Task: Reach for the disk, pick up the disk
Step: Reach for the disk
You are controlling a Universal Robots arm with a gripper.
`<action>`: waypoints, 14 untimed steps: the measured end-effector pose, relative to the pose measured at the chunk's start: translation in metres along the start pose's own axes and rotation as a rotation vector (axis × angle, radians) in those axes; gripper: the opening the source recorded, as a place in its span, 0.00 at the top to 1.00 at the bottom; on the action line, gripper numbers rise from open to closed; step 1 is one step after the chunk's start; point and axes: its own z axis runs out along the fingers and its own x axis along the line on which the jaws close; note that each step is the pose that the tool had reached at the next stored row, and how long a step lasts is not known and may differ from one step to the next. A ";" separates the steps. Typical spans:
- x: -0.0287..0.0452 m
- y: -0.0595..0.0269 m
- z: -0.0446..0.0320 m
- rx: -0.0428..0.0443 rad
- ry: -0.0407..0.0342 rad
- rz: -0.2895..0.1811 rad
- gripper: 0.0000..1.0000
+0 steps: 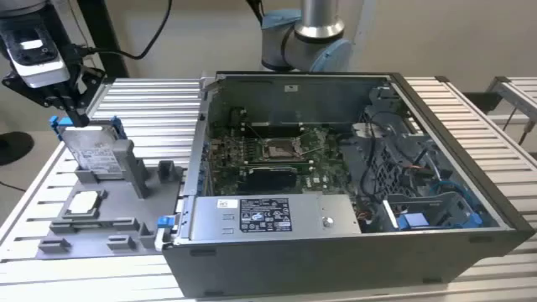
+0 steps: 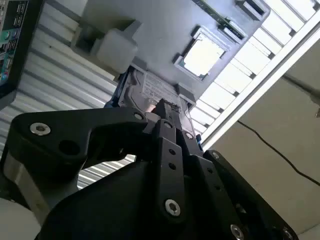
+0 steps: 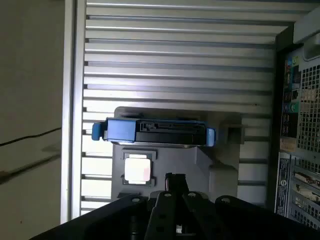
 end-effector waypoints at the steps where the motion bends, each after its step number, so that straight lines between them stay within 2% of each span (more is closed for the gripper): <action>1: 0.0000 0.0000 0.0000 0.0000 0.0000 0.000 1.00; 14: 0.0002 0.0009 0.0001 -0.0001 0.0004 0.000 1.00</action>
